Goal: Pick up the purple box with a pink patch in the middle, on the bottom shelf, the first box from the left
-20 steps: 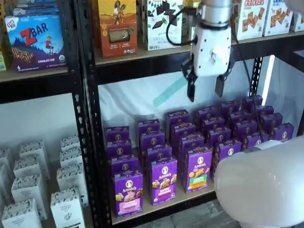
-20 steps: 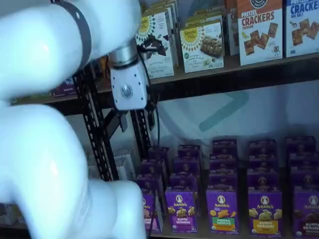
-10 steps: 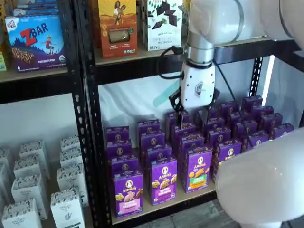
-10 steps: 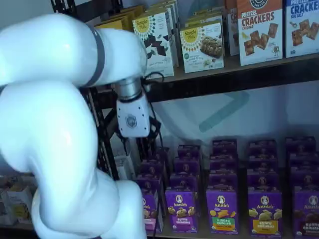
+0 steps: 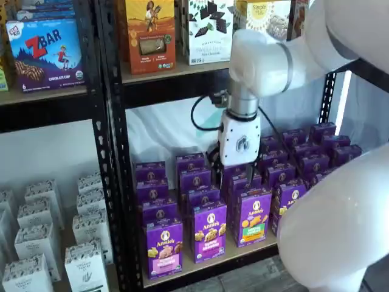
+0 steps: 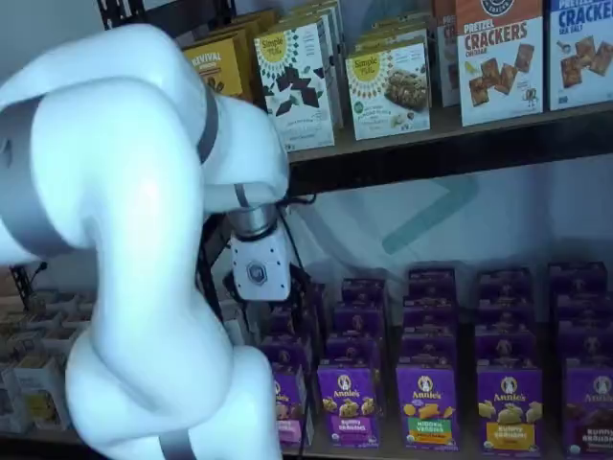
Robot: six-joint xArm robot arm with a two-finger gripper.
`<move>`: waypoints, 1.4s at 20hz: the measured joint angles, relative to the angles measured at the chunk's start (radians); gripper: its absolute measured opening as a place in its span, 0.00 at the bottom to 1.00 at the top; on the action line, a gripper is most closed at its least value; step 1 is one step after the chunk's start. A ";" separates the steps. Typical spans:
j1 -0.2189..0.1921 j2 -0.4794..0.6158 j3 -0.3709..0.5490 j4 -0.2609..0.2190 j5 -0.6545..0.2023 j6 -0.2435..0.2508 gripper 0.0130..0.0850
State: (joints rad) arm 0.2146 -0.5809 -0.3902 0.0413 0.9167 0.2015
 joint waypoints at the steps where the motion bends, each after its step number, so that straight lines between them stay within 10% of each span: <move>1: 0.006 0.023 0.004 -0.006 -0.025 0.009 1.00; 12: 0.029 0.274 -0.017 -0.116 -0.227 0.110 1.00; 25: 0.008 0.511 -0.083 0.100 -0.414 -0.095 1.00; 28: 0.015 0.564 -0.114 0.070 -0.465 -0.065 1.00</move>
State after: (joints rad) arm 0.2299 -0.0171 -0.5043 0.1118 0.4518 0.1367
